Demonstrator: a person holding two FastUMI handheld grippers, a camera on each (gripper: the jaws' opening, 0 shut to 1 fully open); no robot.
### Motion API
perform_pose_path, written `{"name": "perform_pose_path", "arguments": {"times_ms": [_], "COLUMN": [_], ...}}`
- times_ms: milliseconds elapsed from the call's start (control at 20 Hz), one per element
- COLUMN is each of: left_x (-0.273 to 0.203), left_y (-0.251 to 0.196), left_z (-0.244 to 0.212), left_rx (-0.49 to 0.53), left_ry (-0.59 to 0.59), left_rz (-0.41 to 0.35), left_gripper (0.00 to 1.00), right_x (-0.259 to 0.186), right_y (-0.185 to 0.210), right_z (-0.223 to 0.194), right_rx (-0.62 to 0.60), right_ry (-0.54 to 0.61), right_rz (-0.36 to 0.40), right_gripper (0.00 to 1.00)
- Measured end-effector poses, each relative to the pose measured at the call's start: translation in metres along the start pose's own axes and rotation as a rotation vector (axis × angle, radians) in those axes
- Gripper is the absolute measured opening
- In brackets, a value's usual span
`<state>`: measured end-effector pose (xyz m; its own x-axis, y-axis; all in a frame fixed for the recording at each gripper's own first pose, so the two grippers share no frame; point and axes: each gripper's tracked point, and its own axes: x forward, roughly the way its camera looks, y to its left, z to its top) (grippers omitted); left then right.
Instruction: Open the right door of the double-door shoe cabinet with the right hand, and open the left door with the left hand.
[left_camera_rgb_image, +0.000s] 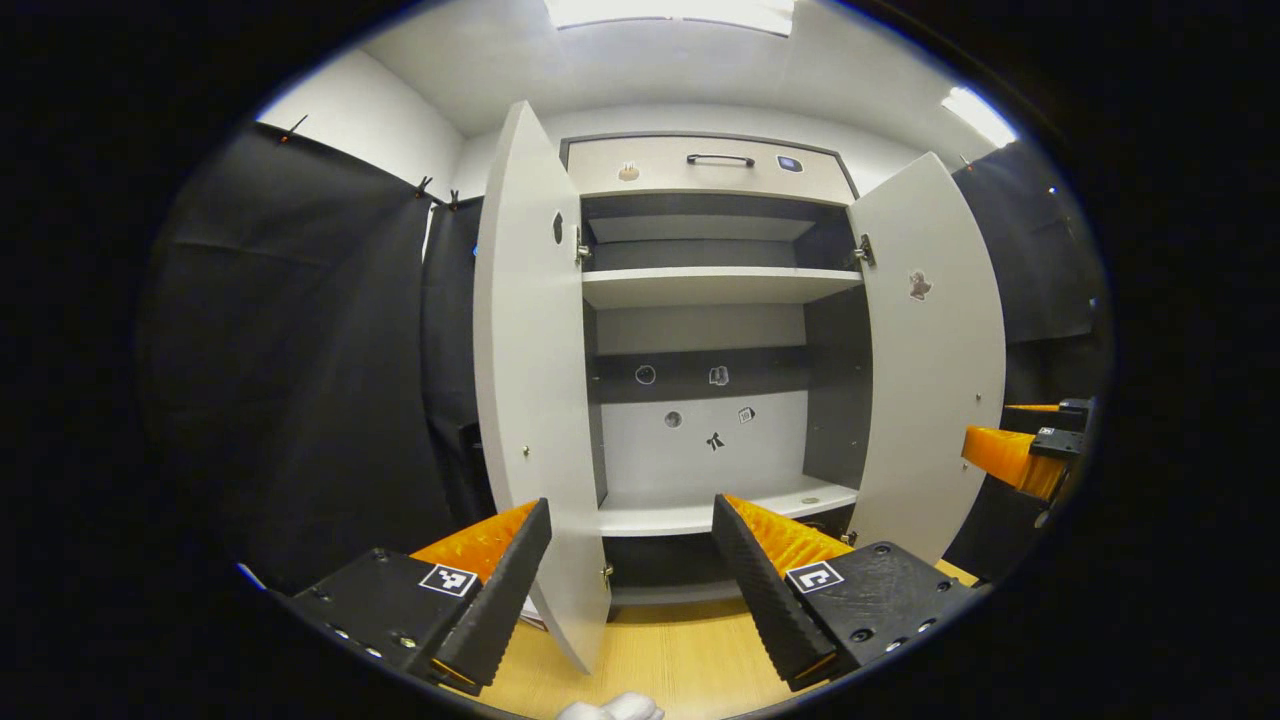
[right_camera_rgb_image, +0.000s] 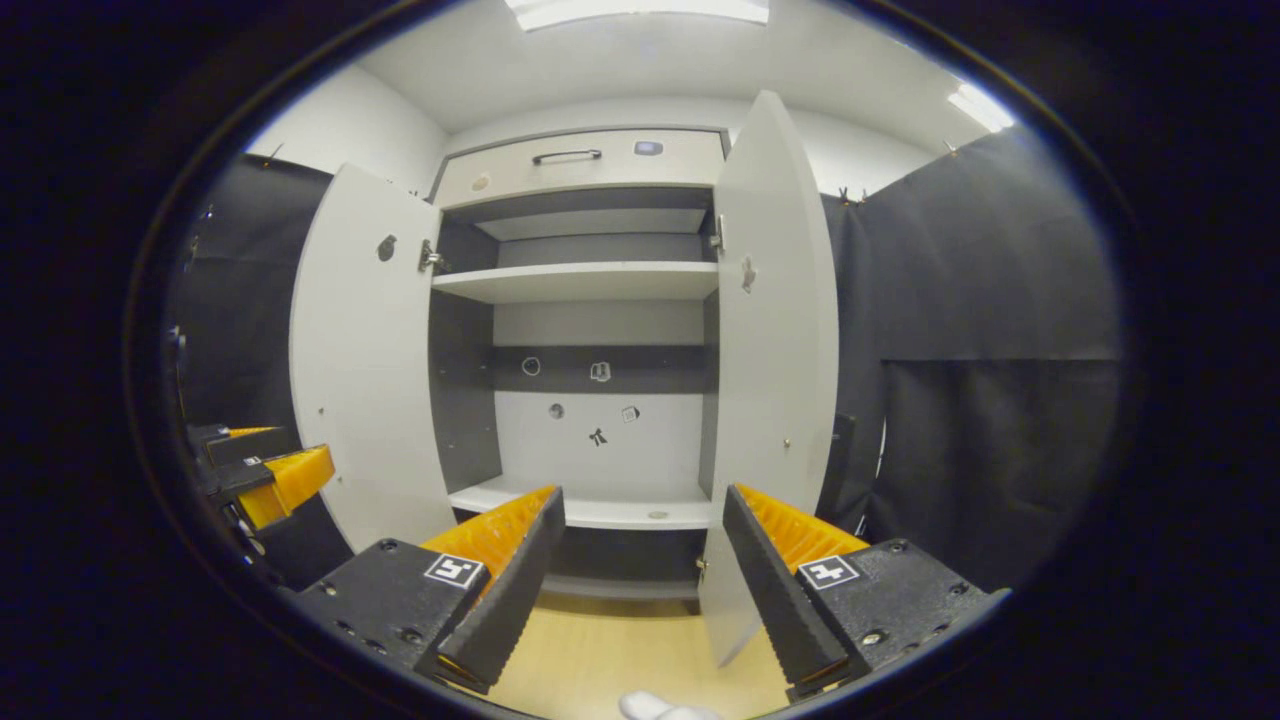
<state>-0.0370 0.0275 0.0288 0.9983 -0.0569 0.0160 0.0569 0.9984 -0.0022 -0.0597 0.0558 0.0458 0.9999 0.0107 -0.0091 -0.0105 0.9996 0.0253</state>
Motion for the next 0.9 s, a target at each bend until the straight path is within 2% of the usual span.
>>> {"name": "perform_pose_path", "arguments": {"times_ms": [900], "left_x": [0.0110], "left_y": [-0.0102], "left_z": [0.0023], "left_rx": [0.007], "left_ry": [0.003], "left_rz": [-0.014], "left_gripper": [0.96], "right_x": [0.0097], "right_y": [-0.0088], "right_z": [-0.0018], "right_rx": [0.020], "right_ry": [-0.003], "right_rz": [-0.021], "right_gripper": [0.99]}}
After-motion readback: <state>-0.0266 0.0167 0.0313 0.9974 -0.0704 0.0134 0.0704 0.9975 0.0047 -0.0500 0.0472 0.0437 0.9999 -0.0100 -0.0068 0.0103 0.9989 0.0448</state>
